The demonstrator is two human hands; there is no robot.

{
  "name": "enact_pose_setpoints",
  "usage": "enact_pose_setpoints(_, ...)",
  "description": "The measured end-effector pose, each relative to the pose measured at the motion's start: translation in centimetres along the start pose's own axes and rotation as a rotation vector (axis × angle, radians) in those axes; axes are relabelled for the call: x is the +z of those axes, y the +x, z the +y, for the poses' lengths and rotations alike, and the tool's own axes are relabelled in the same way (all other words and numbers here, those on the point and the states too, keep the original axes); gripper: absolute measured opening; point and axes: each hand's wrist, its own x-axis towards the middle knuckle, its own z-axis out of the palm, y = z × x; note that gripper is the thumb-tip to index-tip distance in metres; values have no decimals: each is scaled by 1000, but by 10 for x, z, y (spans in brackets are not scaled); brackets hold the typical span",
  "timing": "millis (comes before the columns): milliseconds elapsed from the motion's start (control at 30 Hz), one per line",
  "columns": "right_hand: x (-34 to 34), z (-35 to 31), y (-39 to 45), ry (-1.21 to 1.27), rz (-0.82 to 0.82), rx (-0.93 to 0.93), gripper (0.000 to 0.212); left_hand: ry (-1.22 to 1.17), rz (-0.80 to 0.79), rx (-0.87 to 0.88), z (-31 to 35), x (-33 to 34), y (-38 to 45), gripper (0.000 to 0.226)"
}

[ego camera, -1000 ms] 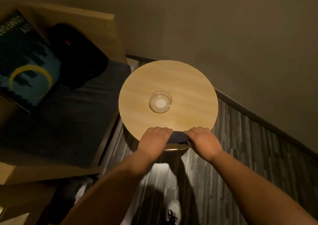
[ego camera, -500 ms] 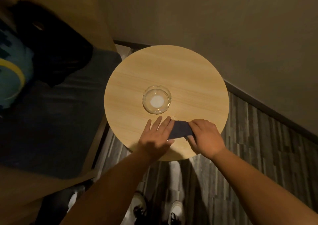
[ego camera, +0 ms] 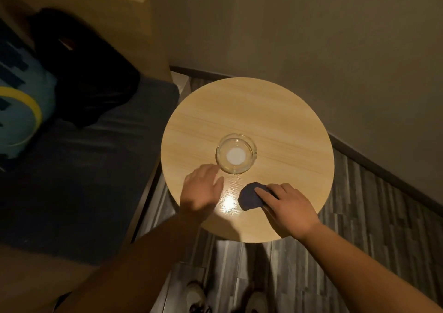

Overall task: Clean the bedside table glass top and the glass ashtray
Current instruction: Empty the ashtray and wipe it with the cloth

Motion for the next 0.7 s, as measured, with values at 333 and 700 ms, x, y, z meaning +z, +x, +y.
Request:
enact_pose_setpoints(333,6,4,1,1,101,-36,40,-7,-6,-62,-4,8,40,73)
enact_pose_setpoints(700,-5,14,18,103,-57,-51,41,132,118,-35,-5,21,49,69)
